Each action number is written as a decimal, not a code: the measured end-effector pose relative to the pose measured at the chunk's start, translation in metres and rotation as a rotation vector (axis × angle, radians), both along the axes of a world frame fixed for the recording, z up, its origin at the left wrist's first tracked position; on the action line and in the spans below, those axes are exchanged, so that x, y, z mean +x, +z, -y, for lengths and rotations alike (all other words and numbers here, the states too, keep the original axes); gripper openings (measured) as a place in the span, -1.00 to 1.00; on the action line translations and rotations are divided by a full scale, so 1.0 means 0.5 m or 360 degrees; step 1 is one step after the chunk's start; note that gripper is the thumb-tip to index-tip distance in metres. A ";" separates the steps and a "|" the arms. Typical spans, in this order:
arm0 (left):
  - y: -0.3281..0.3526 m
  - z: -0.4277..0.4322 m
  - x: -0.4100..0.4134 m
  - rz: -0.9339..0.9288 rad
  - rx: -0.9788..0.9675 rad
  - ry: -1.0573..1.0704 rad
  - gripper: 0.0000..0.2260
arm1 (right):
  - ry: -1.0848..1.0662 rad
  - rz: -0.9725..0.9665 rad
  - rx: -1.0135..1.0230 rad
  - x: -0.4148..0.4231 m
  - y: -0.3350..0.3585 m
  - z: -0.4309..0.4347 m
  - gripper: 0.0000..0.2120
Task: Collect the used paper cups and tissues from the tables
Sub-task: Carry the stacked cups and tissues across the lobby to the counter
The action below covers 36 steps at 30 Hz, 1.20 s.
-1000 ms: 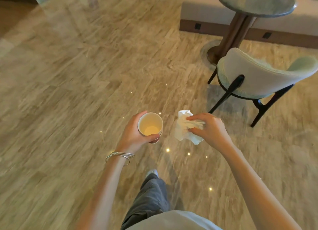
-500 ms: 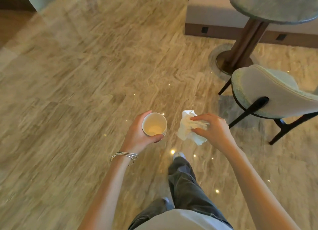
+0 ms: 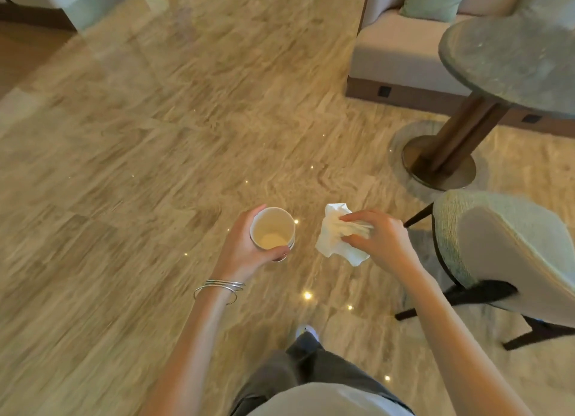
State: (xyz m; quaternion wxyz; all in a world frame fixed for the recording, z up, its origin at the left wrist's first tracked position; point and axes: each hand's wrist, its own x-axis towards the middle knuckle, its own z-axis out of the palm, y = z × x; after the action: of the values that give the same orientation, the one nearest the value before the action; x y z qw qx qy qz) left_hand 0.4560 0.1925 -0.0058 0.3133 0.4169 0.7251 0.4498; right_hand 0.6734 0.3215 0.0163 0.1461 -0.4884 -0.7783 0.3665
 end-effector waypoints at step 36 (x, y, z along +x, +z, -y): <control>-0.014 -1.175 -0.682 -0.0135 -0.0027 -0.0089 -0.25 | -0.0010 -0.0008 0.0067 -0.674 -0.021 -1.151 -0.71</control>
State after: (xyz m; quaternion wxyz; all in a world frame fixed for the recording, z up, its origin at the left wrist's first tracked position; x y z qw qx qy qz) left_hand 0.1151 0.7798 -0.0129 0.2982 0.4530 0.7297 0.4164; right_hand 0.3363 0.8968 0.0058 0.1595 -0.4868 -0.7839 0.3509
